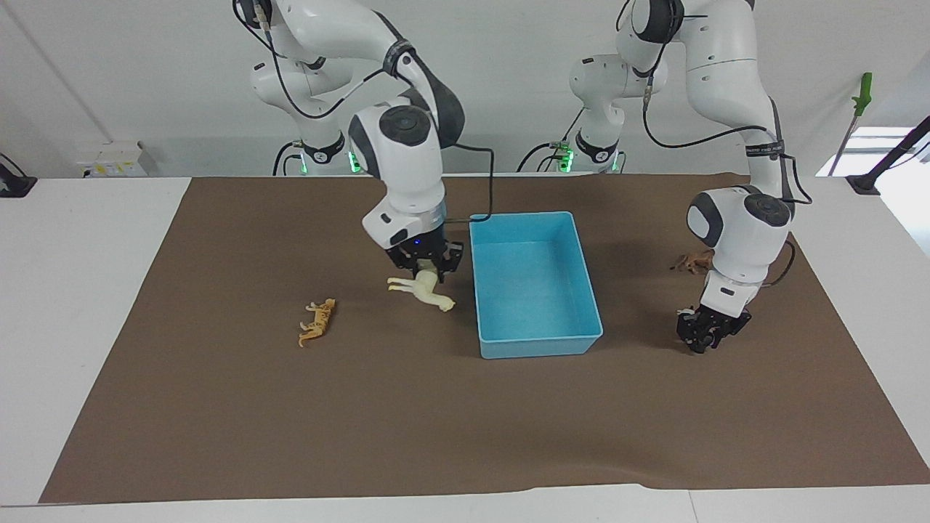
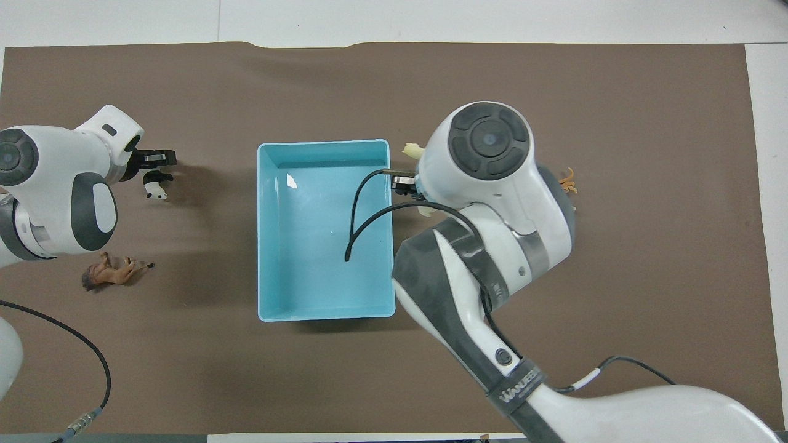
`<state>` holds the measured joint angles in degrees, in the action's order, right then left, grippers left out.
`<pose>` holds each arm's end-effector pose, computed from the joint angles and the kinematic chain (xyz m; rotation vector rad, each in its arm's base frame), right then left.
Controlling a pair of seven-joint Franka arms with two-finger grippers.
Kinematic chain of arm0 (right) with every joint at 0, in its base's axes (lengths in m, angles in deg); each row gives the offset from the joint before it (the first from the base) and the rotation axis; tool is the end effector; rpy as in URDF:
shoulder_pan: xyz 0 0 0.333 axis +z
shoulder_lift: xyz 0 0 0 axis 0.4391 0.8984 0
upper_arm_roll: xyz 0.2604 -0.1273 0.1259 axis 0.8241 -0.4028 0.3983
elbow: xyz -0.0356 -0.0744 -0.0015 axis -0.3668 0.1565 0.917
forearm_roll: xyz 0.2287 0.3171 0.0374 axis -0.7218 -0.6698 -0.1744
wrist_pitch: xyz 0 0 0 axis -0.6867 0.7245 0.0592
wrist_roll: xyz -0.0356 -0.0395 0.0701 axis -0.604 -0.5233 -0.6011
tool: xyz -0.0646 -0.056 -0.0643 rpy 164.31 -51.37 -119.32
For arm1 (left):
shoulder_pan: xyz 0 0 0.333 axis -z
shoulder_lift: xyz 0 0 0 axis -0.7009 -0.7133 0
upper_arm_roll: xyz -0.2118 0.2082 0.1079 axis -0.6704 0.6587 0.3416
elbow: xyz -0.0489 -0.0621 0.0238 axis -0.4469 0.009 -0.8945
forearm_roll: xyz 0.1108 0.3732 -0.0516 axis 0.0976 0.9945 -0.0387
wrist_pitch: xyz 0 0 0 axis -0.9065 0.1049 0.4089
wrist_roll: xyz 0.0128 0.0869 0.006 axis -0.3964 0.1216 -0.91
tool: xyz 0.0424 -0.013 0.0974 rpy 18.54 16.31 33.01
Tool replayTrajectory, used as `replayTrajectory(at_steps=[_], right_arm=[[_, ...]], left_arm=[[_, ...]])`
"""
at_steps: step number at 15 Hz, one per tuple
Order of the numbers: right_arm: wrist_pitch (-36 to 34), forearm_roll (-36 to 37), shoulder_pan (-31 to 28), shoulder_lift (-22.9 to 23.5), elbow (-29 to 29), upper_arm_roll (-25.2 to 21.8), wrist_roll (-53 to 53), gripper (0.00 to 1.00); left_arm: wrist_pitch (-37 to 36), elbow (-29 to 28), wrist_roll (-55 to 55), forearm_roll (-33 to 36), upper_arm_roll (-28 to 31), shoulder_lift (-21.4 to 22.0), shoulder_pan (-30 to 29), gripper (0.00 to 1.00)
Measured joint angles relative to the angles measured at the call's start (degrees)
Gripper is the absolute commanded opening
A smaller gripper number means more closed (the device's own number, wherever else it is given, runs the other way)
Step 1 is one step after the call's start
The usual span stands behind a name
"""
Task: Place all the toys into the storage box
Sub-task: 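Lower the cream horse into the box with the right gripper and release, then place the cow in the box with the left gripper while the right gripper withdraws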
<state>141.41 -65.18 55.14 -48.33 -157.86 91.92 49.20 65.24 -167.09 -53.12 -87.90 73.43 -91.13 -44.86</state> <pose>0.5640 0.3502 0.4601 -3.0628 0.2483 -0.0963 0.6390 0.0179 0.3140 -3.1026 -0.0190 -0.4113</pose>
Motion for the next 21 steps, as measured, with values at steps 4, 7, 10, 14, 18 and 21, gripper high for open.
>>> replayTrajectory(at_steps=[4,7,10,14,18,21], right_arm=[[-0.24,-0.02,8.40,4.83,4.42,-0.01,7.83,0.00],[1.81,0.04,11.63,9.70,6.52,-0.11,10.82,0.00],[7.19,0.52,13.59,13.06,6.62,-0.13,15.48,0.99],[3.73,0.98,13.94,14.08,7.25,-0.68,16.76,1.00],[-4.01,0.97,10.70,12.01,12.31,-1.52,16.78,1.00],[-9.04,0.96,3.76,7.60,14.15,-1.47,12.46,1.00]], left_arm=[[-5.13,3.83,0.13,-0.81,-0.01,0.00,0.00,0.22],[-5.60,4.28,0.31,-3.44,-0.11,0.00,0.03,0.22],[-6.56,4.71,1.80,-6.09,-0.66,0.04,0.22,0.22],[-10.43,6.38,6.74,-6.44,-0.89,1.07,1.81,0.23],[-19.79,9.91,15.62,-6.51,-1.07,4.31,5.92,0.25],[-26.92,12.18,25.44,-6.57,-1.23,7.22,11.42,0.28]])
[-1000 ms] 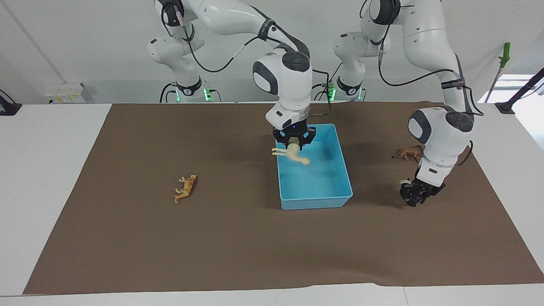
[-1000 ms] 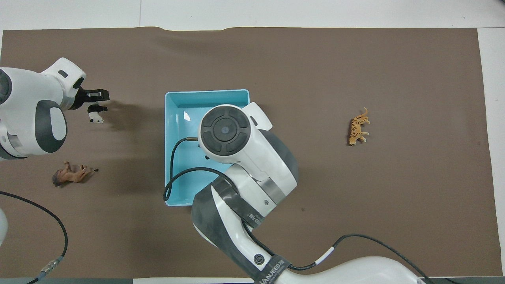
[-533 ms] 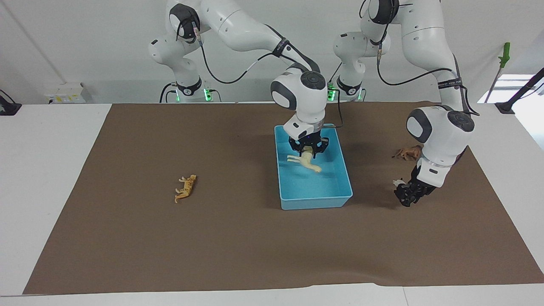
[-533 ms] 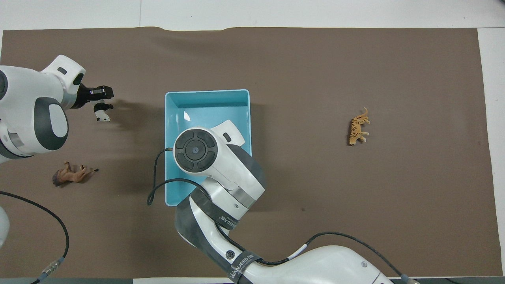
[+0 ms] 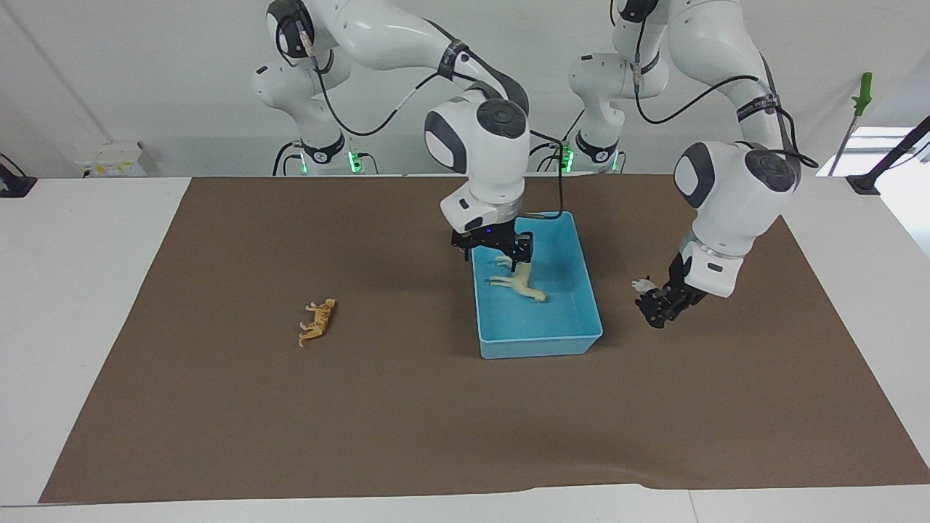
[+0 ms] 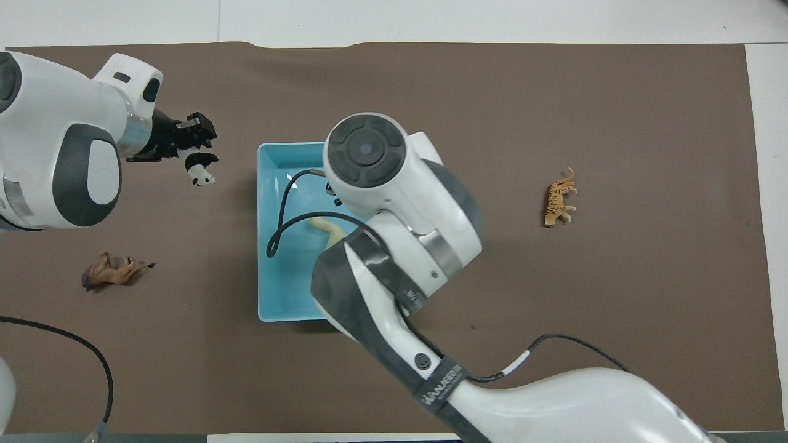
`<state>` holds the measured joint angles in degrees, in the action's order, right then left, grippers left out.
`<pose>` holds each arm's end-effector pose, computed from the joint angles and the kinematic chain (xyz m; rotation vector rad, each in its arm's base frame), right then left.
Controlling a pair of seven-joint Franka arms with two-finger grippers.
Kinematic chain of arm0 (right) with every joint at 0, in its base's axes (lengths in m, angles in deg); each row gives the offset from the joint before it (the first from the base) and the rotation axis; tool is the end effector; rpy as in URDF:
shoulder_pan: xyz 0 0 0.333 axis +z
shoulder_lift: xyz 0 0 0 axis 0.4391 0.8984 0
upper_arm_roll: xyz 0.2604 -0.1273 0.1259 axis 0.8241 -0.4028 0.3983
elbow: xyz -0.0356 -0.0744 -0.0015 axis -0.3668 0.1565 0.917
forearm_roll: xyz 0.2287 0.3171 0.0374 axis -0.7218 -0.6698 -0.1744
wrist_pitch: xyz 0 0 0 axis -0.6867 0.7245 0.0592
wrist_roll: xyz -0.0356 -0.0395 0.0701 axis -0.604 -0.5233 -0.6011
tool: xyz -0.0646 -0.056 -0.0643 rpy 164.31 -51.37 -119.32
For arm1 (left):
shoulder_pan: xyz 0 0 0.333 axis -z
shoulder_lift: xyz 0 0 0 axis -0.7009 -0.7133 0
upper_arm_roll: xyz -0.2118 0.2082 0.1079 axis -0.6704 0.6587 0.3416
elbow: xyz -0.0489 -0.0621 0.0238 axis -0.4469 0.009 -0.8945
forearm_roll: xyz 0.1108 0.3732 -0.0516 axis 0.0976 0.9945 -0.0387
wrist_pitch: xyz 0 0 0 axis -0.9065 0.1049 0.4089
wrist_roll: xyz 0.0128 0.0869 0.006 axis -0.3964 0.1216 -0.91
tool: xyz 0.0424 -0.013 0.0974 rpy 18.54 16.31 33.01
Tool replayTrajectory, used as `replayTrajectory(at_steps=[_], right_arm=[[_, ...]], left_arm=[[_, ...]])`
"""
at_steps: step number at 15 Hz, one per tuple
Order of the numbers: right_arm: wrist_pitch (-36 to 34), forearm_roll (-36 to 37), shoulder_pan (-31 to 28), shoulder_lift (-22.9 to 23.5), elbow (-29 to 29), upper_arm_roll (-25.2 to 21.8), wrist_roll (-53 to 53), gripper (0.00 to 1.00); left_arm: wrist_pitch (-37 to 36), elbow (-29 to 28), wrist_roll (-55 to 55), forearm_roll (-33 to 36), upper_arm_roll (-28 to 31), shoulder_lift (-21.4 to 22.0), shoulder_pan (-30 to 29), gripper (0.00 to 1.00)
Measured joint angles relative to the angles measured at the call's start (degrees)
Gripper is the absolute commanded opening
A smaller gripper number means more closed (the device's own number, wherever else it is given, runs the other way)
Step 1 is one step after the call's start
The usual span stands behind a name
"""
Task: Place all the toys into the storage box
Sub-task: 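Place the cow in the box with the left gripper while the right gripper withdraws, then grasp the orange tiger with the right gripper while the left gripper grasps the brown horse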
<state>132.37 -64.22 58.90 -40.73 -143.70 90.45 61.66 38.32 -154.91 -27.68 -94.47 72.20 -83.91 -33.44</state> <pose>0.5778 0.3905 0.4748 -3.0680 0.5186 -0.0570 0.6290 -0.1275 0.4450 2.9671 0.4341 0.1416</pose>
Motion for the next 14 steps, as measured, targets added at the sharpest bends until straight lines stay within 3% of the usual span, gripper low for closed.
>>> replayTrajectory(at_steps=[2,3,4,5,9,14], right_arm=[[-3.11,-0.02,-4.92,-3.12,0.05,-0.10,-6.27,1.00],[-4.11,-0.02,-7.51,-4.02,-0.01,-0.16,-8.44,1.00],[-4.45,-0.02,-10.11,-4.45,-0.27,-0.18,-10.08,1.00],[-4.47,-0.01,-12.63,-4.54,-1.02,-0.20,-12.25,1.00],[0.53,-0.04,-21.90,-6.06,-11.15,-0.27,-24.72,1.00],[25.59,-0.01,-24.37,-12.98,-37.26,-0.18,-26.89,1.00]], left_arm=[[-1.22,-0.15,7.52,-0.01,-0.07,1.08,5.34,0.31],[-1.25,-0.57,10.51,-0.01,-0.09,1.22,7.87,0.51],[-1.25,-1.43,12.43,0.00,-0.08,1.34,9.99,0.89],[-1.13,-2.76,13.46,0.01,-0.06,1.53,11.56,1.00],[-0.06,-6.36,13.81,0.14,0.45,2.62,12.75,1.00],[-0.09,-6.56,12.34,3.24,2.05,4.73,9.46,1.00]])
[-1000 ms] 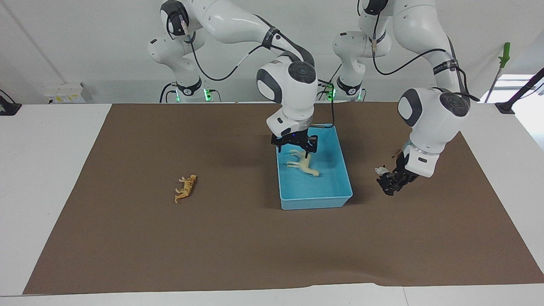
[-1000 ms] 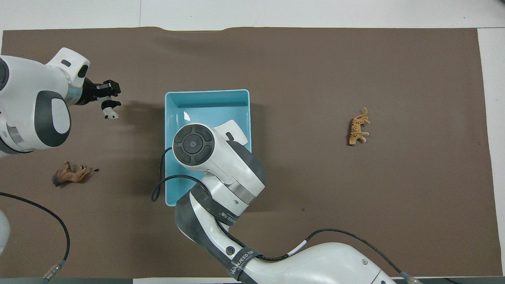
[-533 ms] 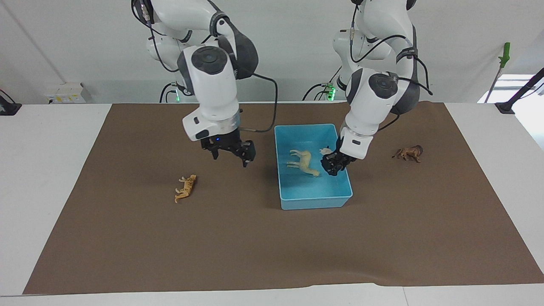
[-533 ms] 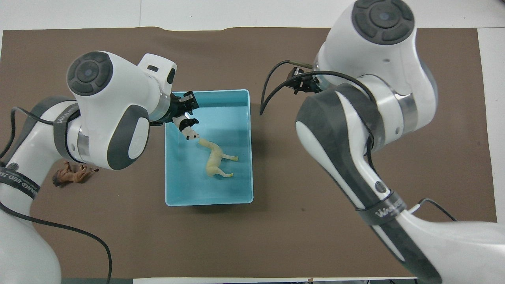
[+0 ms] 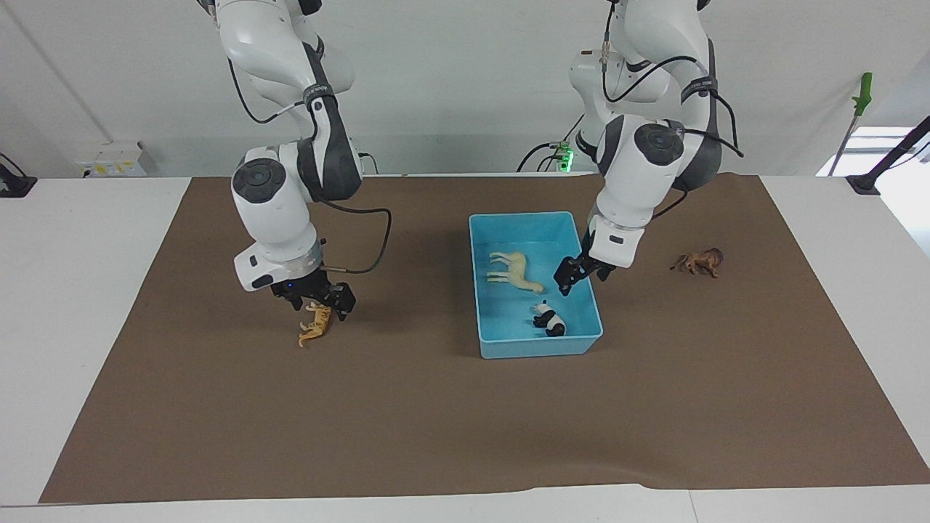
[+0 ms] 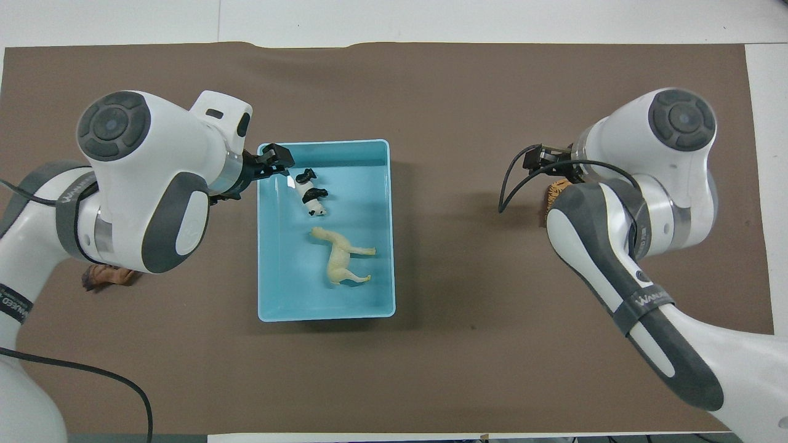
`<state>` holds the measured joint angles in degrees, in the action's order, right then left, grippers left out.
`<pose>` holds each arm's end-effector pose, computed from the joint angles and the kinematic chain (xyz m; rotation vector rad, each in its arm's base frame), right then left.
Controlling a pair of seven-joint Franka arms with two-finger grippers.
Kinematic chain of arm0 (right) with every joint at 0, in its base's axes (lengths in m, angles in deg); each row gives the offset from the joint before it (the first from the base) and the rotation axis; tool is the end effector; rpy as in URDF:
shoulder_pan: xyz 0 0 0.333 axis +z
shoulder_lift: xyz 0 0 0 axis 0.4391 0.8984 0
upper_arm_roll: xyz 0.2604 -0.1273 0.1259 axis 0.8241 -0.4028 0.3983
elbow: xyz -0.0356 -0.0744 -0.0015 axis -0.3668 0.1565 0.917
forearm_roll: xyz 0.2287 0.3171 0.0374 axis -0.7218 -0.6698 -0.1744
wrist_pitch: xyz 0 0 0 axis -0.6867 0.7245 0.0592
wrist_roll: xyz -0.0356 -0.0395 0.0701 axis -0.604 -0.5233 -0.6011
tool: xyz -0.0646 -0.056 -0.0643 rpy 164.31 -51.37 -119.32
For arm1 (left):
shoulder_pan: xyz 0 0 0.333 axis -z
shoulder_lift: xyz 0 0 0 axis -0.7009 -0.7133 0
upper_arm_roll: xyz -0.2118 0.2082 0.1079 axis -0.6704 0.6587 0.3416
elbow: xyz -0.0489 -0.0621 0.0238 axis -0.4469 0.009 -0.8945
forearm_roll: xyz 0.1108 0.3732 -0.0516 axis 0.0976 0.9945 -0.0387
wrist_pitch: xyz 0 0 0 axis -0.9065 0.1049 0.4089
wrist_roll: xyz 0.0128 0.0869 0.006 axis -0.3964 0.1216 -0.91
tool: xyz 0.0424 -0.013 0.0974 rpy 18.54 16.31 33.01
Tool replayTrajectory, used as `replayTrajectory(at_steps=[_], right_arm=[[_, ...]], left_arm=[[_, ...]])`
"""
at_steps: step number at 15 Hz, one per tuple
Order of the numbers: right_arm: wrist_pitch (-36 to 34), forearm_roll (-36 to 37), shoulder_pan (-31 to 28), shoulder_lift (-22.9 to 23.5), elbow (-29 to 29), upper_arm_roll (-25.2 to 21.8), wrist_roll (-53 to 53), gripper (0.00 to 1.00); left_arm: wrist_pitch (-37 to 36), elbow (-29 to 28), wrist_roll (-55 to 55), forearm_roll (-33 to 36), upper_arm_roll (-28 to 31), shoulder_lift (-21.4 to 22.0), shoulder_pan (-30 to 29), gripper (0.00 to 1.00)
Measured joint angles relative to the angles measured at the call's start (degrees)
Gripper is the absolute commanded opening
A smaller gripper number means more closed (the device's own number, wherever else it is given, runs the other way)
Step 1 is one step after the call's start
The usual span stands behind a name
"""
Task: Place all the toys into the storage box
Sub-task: 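Grasp the orange tiger with the right gripper while the left gripper grasps the brown horse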
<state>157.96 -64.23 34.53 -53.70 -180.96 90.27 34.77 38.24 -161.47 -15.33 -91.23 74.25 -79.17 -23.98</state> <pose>0.5932 0.1028 0.3569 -3.0933 0.4443 -0.1068 0.5790 -0.1965 0.4413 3.0045 0.5318 0.1004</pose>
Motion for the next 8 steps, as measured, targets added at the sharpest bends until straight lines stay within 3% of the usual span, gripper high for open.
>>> replayTrajectory(at_steps=[3,8], right_arm=[[5.55,0.02,-1.10,-1.72,-6.45,-0.03,-2.90,1.00],[8.64,0.00,-4.09,-1.67,-8.03,-0.01,-6.87,1.00]], left_arm=[[-0.03,-0.48,-11.04,2.06,0.16,0.24,-6.71,1.00],[1.17,-5.83,-42.14,2.19,0.35,1.59,-19.52,1.00]])
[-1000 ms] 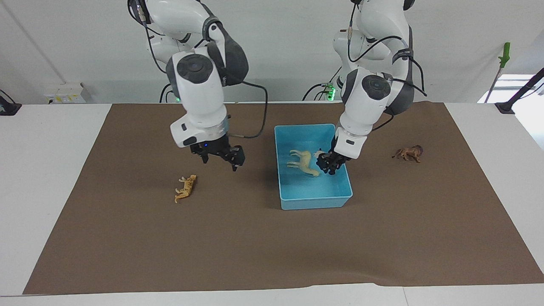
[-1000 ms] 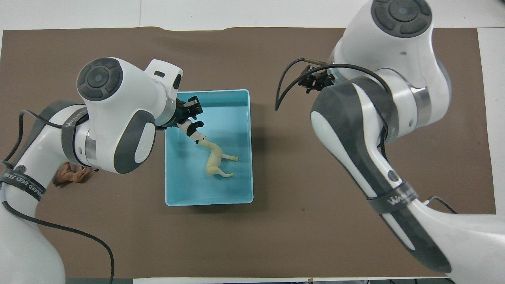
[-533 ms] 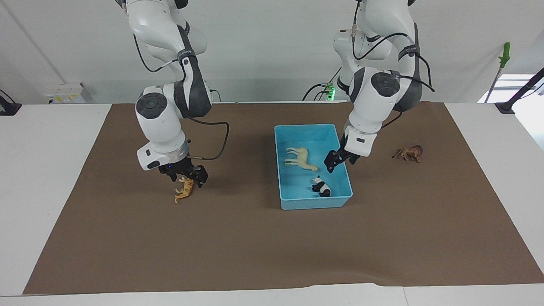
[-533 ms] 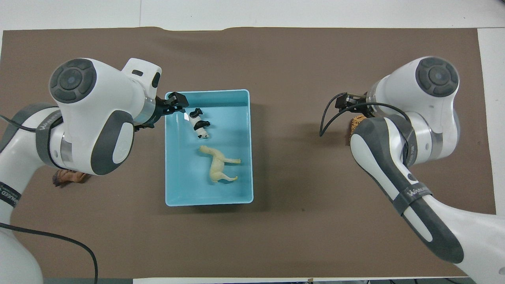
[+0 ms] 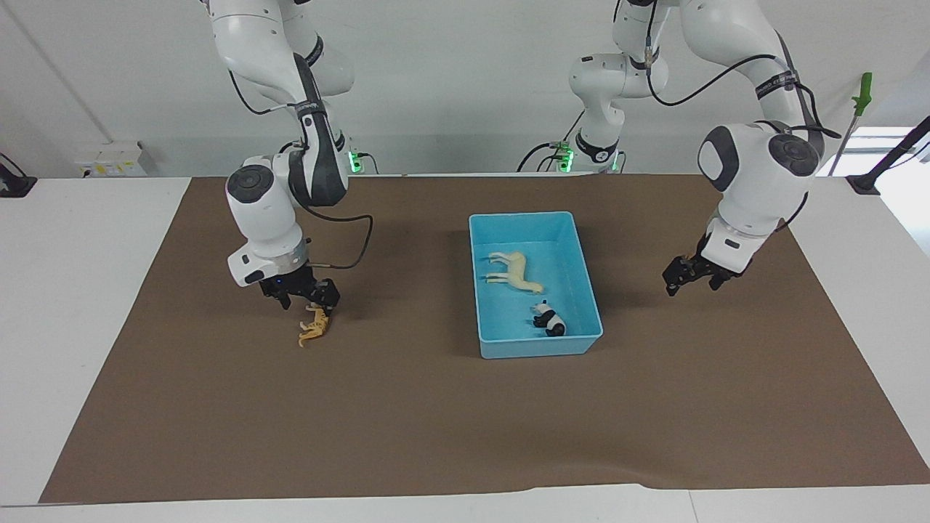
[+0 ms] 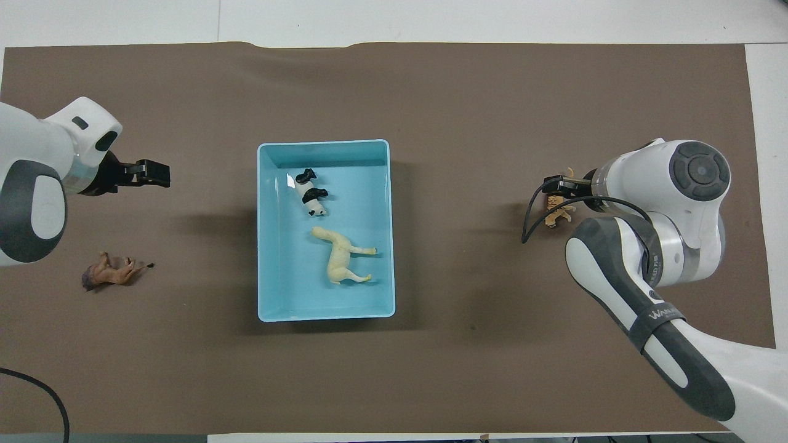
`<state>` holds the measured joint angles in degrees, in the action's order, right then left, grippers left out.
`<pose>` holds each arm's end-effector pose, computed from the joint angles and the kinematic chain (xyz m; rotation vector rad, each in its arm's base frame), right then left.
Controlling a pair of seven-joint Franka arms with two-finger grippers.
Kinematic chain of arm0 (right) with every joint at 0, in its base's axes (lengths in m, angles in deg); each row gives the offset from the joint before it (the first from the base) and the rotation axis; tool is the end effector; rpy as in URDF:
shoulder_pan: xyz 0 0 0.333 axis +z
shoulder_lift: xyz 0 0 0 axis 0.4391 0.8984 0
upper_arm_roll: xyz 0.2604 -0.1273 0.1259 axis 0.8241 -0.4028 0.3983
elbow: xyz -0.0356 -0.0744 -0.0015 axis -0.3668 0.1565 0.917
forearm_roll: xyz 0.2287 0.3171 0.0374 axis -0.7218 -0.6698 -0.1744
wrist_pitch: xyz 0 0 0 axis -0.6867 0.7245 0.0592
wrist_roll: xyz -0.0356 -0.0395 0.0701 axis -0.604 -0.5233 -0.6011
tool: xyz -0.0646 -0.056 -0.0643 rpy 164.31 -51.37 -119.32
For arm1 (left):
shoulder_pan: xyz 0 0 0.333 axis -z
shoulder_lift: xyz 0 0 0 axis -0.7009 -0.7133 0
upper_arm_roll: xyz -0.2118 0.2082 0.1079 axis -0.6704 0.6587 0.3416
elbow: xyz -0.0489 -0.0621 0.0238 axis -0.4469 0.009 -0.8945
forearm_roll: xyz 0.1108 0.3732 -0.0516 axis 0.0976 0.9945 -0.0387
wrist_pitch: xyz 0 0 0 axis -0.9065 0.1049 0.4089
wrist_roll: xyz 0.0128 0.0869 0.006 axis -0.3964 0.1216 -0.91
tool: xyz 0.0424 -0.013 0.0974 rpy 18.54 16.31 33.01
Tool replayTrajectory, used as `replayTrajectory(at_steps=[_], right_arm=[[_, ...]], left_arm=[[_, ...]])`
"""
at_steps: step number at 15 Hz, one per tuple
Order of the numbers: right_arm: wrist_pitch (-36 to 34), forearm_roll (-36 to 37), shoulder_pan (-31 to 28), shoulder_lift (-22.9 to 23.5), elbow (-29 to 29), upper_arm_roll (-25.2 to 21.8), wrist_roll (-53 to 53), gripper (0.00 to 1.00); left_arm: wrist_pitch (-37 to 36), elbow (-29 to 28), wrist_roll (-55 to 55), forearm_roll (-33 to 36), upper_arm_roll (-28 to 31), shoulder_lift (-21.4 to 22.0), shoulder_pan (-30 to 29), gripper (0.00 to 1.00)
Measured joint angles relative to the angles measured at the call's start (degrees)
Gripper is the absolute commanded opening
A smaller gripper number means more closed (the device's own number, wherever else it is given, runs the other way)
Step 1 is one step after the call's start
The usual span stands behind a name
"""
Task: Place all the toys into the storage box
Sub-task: 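Grasp the orange tiger with the right gripper while the left gripper grasps the brown horse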
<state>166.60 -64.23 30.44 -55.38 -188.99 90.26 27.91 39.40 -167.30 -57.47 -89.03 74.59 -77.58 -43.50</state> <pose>0.5740 0.0582 0.3267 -3.0977 0.3663 -0.1690 0.5896 0.0135 0.4117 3.1281 -0.0872 0.0727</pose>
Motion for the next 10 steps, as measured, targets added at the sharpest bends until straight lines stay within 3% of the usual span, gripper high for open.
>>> replayTrajectory(at_steps=[3,8,9,10], right_arm=[[2.04,0.00,2.24,1.67,-0.25,0.33,2.83,1.00],[6.19,0.08,2.83,4.47,-0.29,0.26,3.53,1.00],[6.39,0.12,2.63,4.60,-0.29,0.23,3.51,0.96],[6.45,0.14,2.58,4.60,-0.29,0.21,3.50,0.70]], left_arm=[[4.96,-6.77,-11.54,0.03,0.04,1.85,-4.89,1.00],[10.80,-14.12,-19.15,1.96,-0.02,3.72,-7.56,1.00],[12.00,-14.53,-19.63,3.06,-0.04,3.72,-7.96,1.00],[12.88,-14.78,-19.94,3.92,-0.03,3.72,-8.38,0.93]])
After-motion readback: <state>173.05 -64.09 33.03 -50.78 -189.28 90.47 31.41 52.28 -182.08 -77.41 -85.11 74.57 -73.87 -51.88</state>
